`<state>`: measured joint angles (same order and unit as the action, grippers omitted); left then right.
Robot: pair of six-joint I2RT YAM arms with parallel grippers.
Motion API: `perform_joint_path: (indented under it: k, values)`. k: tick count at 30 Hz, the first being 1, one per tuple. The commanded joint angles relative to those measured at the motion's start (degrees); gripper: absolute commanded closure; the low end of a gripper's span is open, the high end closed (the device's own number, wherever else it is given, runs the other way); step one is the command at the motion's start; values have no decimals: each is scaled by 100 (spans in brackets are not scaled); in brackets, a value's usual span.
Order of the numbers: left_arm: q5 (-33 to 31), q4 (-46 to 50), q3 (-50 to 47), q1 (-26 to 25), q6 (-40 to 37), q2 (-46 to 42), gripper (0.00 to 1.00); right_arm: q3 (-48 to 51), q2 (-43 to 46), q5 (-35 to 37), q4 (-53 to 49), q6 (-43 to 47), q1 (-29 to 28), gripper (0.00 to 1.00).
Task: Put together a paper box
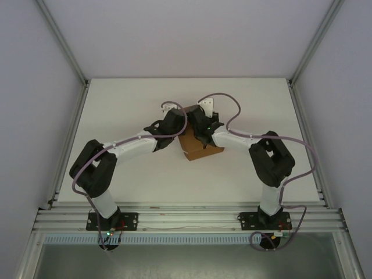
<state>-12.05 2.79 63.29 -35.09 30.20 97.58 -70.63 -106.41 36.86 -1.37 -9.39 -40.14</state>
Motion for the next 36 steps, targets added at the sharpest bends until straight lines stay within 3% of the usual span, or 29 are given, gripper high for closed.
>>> perform_joint_path:
  k: [1,3,5,6,9,13,16,19,21,23,29,36]
  values:
    - [-481,497,-36,81,171,-88,100,527,167,1099,186,103,459,100]
    - [-408,430,-42,82,-34,-76,100,822,431,339,736,369,501,100]
    - [-346,377,-28,81,-137,-59,100,1065,709,-438,1197,716,512,79]
    - [-316,363,-18,81,-211,-53,100,1193,882,-879,1356,833,520,78]
    - [-298,396,29,90,-370,-28,100,1446,1483,-2157,1403,944,540,57]
    - [-139,482,65,151,-630,-17,100,1905,2515,-3830,1420,940,546,0]
    - [306,509,110,298,-1109,-73,100,2243,3390,-4251,1308,643,553,0]
    - [1300,647,275,464,-2404,-132,100,2597,4266,-3892,1140,245,595,0]
    - [2104,1486,768,556,-3583,-51,100,2761,4843,-3498,826,-99,691,0]
    - [2447,2507,1319,543,-4616,115,100,2758,5233,-3168,233,-459,845,0]
    - [2045,4735,2285,99,-6124,454,100,2702,5877,-2997,-1455,-660,1295,0]
    - [793,5241,2609,-473,-5738,1056,100,2800,6157,-3383,-2144,-570,1661,0]
